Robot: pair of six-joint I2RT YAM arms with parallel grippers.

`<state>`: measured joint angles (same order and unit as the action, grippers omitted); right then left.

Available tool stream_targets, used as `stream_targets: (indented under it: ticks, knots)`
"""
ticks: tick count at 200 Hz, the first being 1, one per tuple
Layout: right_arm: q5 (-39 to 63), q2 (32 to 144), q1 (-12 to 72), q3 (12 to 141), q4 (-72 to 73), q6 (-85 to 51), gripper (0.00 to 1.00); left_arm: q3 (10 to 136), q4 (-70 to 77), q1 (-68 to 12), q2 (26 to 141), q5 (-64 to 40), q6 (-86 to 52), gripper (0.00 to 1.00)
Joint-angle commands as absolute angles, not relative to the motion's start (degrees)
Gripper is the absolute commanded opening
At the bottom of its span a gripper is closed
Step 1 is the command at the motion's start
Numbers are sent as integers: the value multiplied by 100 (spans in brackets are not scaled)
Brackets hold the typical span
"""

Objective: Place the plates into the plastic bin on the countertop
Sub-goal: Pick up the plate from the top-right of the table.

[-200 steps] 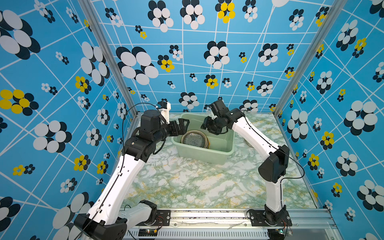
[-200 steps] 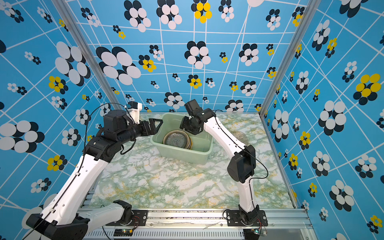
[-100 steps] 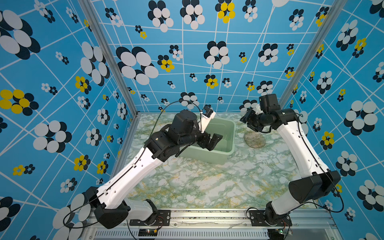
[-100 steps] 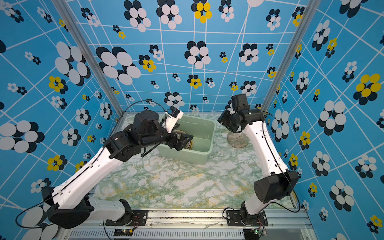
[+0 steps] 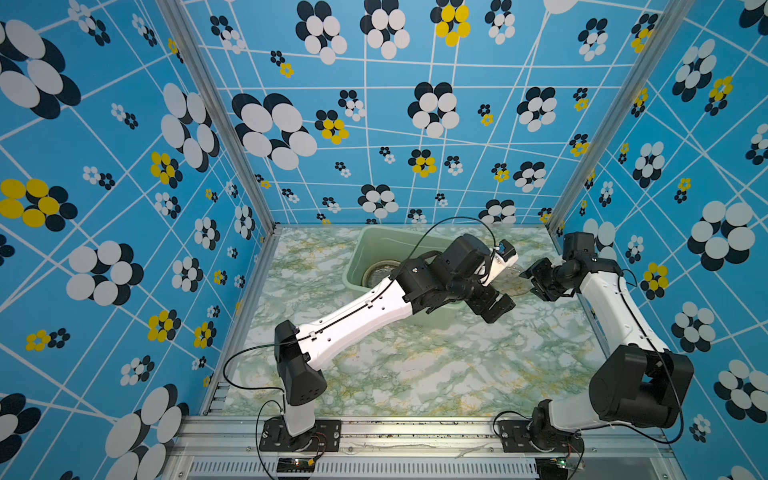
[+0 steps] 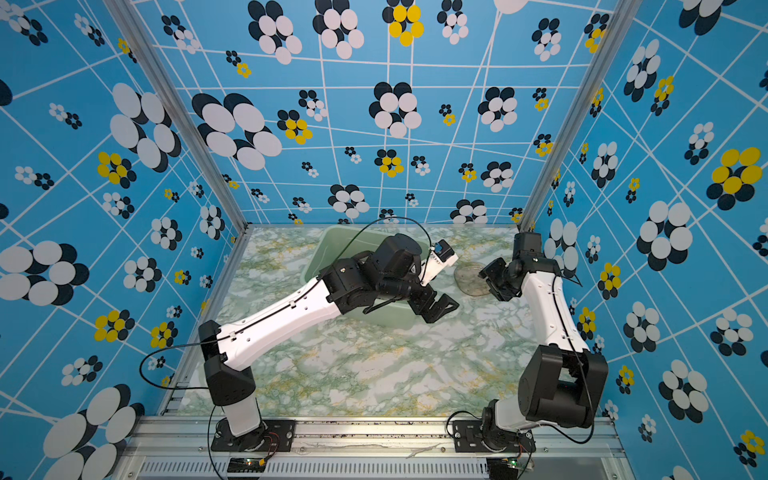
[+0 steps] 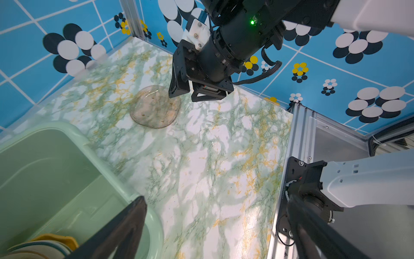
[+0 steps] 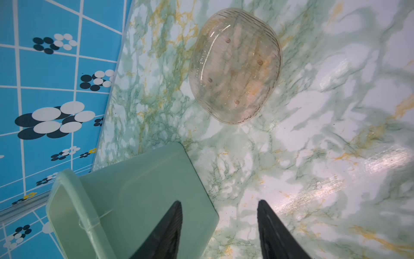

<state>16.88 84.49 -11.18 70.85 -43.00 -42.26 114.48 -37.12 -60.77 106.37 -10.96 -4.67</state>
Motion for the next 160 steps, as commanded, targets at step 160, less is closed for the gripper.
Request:
stream_targets:
  ticks: [160]
  knots:
    - [2522,10711,-1767,6281,-1611,-4641,54,12871,-4003,-6258,12396,-1784,-1260,99]
